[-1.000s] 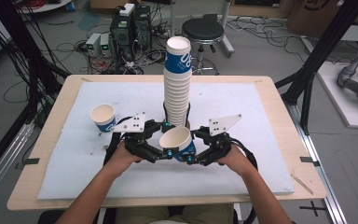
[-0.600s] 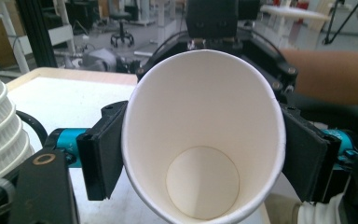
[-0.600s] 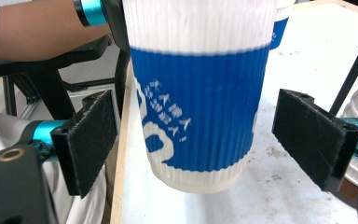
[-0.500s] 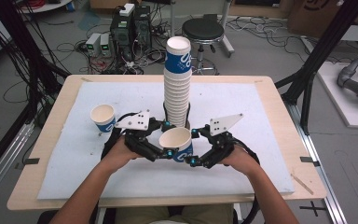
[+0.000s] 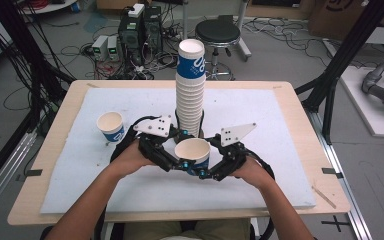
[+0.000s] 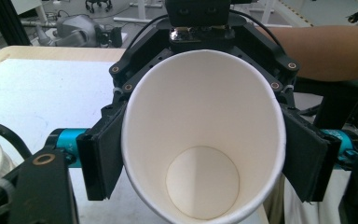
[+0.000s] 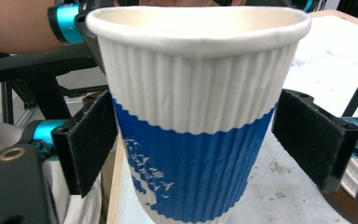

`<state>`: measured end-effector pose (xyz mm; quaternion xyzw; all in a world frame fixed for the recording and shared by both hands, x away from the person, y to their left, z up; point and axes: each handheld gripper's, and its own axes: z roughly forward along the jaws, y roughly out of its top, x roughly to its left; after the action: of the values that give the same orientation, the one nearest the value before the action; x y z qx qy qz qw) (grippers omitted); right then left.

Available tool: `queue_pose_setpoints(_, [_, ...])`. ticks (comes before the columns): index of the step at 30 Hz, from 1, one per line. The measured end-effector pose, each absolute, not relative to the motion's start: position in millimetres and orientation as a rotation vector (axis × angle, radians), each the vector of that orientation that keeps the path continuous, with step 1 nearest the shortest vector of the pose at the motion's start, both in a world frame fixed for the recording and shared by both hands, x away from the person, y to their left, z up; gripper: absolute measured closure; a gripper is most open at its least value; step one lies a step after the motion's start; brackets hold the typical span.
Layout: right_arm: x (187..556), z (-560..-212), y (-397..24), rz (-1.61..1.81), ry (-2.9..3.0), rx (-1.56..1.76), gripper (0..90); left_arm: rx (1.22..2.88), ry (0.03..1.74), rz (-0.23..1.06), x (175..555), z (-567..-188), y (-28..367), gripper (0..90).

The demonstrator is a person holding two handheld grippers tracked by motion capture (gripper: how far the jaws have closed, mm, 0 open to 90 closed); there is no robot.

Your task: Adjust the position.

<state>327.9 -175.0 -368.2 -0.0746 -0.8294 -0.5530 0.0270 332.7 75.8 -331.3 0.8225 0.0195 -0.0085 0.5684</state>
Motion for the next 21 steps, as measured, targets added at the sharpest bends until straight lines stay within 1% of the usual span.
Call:
queue_pose_setpoints(4, [328.6,-368.8,-174.1,-1.71,-2.552,-0.23,16.1,1.929,0.044,-0.02,332.4,-331.1,75.0,24.1])
queue_pose_setpoints(6, [329.4,-369.0,-174.5,-1.711,-2.543,-0.221,20.2,1.927,0.044,-0.021,332.5,-331.1,75.0,24.1])
queue_pose_setpoints(9, [329.7,-369.0,-174.9,-1.709,-2.532,-0.224,22.3,1.926,0.043,-0.019,332.5,-330.9,75.0,24.1])
queue_pose_setpoints(11, [330.2,-369.1,-175.4,-1.711,-2.516,-0.203,28.4,1.919,0.052,-0.024,332.5,-331.2,75.1,24.1])
queue_pose_setpoints(16, [330.0,-368.9,-176.0,-1.718,-2.508,-0.195,29.5,1.916,0.048,-0.017,332.5,-330.8,75.2,24.3])
queue_pose_setpoints(19, [330.6,-368.3,-178.1,-1.744,-2.505,-0.204,29.2,1.892,0.075,0.0,332.3,-331.8,75.8,22.3])
queue_pose_setpoints(21, [331.6,-367.0,-181.0,-1.753,-2.516,-0.219,29.2,1.85,0.121,0.009,332.2,-335.1,78.8,16.2])
